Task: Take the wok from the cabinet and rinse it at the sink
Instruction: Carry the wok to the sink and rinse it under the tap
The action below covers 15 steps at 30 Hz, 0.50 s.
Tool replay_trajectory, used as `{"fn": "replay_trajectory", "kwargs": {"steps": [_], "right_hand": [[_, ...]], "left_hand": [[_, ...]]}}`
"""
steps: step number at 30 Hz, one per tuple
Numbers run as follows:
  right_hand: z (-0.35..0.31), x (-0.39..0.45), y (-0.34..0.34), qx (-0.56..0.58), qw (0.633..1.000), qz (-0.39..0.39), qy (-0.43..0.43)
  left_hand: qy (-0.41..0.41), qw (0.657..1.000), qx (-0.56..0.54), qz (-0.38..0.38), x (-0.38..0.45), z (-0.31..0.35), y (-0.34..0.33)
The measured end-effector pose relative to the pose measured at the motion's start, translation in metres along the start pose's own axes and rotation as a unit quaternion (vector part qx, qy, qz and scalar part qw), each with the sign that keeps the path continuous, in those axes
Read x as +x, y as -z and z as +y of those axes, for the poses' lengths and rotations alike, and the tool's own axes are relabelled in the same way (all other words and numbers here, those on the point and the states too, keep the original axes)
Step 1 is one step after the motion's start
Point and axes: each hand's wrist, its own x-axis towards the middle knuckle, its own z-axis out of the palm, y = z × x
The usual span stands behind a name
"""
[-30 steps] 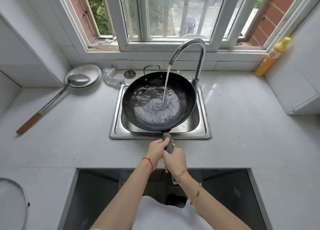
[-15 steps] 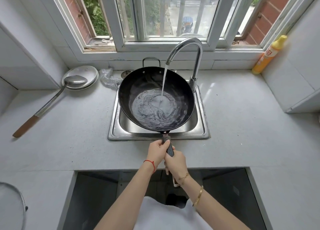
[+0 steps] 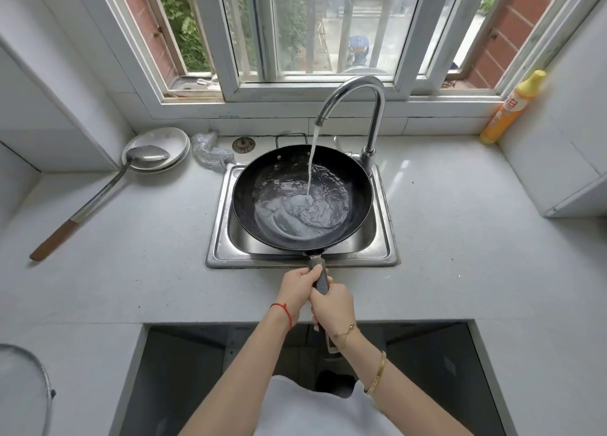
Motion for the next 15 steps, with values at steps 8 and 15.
{"fn": "replay_trajectory", "kwargs": {"steps": [8,15], "right_hand": [[0.0081,-0.0060,0.0027,-0.056,0.997,0.028,0.055],[0.0069,-0.0059,0.0055,0.007,0.999,-0.015,0.034]], "left_hand": [[0.002,0.999,-0.030,-0.037,-0.0025,-0.0081,-0.0026],[-0.053,0.997,0.053,0.019,-0.0020,-0.0098,0.0000]]}}
